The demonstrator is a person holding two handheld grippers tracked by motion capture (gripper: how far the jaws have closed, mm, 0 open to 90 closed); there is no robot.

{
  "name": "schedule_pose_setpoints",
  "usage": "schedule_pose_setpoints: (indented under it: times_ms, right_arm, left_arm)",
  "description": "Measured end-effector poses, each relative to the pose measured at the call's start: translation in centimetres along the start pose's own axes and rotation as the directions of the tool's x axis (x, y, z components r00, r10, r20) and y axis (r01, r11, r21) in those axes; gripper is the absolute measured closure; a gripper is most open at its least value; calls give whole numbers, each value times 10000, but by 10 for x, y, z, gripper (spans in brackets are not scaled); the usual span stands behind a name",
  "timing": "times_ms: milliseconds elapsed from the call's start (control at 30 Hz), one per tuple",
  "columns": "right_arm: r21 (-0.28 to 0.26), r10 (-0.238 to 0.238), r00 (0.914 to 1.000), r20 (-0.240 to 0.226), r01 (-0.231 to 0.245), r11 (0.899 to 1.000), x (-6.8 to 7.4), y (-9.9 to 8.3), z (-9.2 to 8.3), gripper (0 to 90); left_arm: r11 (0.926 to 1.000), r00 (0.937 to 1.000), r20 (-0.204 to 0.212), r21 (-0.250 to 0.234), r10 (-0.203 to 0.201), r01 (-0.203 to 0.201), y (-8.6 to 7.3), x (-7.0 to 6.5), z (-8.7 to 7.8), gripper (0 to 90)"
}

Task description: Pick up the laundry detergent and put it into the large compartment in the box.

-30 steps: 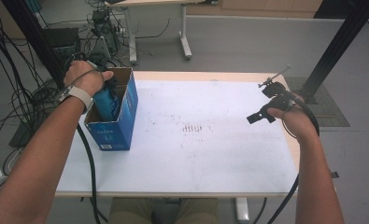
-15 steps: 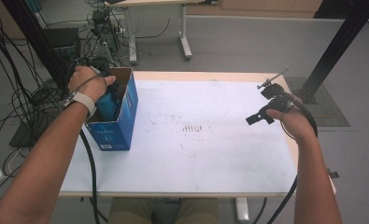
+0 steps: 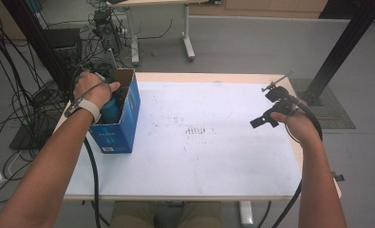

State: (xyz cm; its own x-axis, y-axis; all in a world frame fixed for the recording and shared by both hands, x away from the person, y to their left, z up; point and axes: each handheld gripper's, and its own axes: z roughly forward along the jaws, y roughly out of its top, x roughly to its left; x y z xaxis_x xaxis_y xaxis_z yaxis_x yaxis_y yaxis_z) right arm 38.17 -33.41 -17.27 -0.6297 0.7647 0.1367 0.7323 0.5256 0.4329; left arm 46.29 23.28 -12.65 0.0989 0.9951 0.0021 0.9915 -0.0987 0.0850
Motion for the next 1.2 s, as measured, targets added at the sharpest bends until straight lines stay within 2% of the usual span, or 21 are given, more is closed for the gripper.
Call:
schedule_pose_setpoints:
  times_ms: [300,367,500,1200]
  right_arm:
    - [21,-28,10000,-12,28,10000,0,0,3,74]
    - [22,-29,10000,-17,29,10000,0,0,2,74]
    - [14,7,10000,-5,-7,10000,0,0,2,74]
    - [120,15,10000,-36,-15,9999,0,2,7,74]
  left_arm:
    - [9998,9999,13,167,102,-102,1,0,10,377]
    - [9998,9998,158,193,92,-95,1,2,13,373]
    - [9995,9999,59,284,153,-155,2,-2,17,372]
    - [9997,9999,95,205,97,-99,1,1,18,372]
